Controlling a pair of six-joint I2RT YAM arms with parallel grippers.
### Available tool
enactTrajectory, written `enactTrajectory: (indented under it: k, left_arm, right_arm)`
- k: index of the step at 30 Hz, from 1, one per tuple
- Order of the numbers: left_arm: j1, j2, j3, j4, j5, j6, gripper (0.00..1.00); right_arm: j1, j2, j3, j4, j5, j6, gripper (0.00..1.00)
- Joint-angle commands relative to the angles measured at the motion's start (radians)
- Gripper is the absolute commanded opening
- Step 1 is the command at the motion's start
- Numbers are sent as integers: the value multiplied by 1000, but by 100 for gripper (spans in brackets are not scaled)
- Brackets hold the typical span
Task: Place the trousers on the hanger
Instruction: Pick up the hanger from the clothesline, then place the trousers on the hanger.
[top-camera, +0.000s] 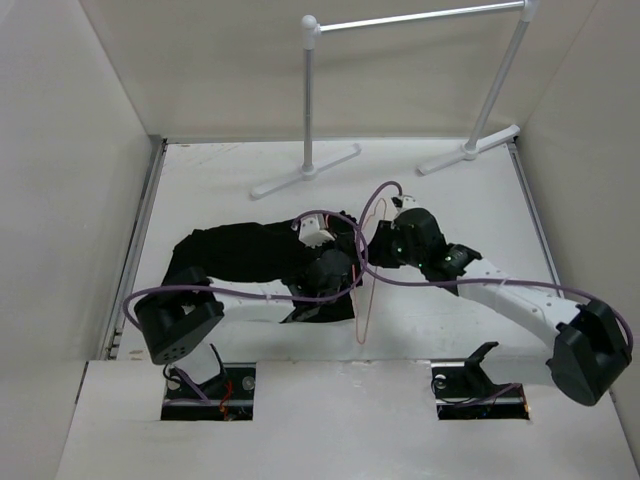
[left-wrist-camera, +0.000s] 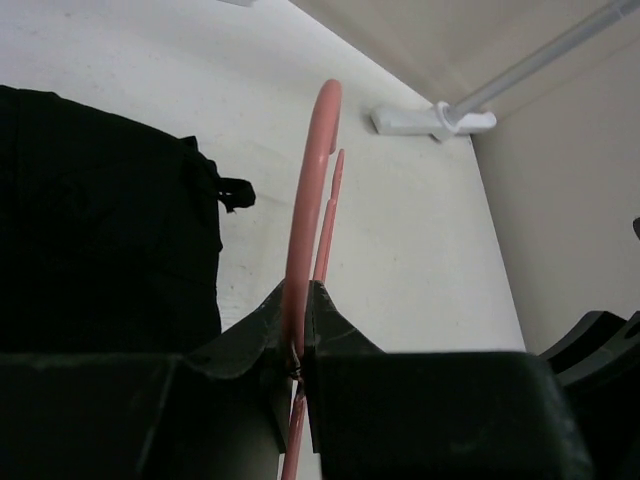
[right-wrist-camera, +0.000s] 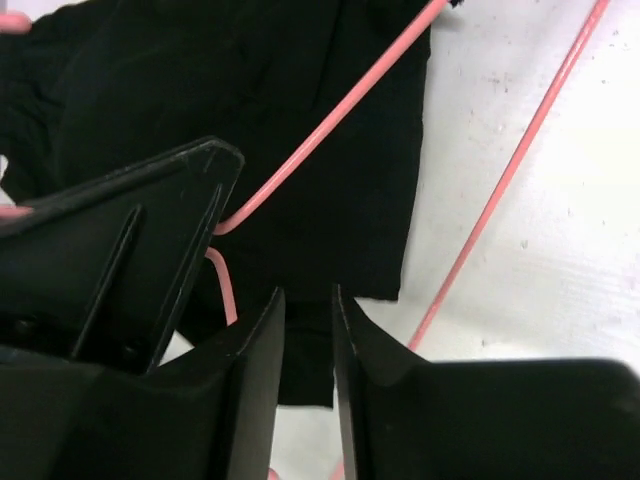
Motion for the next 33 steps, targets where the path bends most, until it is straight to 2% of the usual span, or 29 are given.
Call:
enactTrajectory:
  k: [1,4,7,13,18,23,33]
  left_arm:
    - [4,63,21,99,-134,-89,1]
    - [-5,97,26,110,-199,-125,1]
    - [-19,128,26,124,-263,-134,1]
    - [-32,197,-9,232,-306,-149,2]
    - [-38,214,-22,256,-312,-153,2]
    - [-42,194,-49,251,-323,-154,3]
    - [-41,163,-124,253,-335,-157,4]
  right_arm:
    - [-29,80,14,129,-37,-12,34]
    - [-67,158,15,178,-34,-25,41]
    - [-103,229,9,218,-41,-25,42]
    - [-117,322,1,317,-96,-20,53]
    - [-111,372,0,351,-117,-11,53]
    - [-94,421,-19,379,-129,15,59]
    - [-57,465,-120,553,-234,147,62]
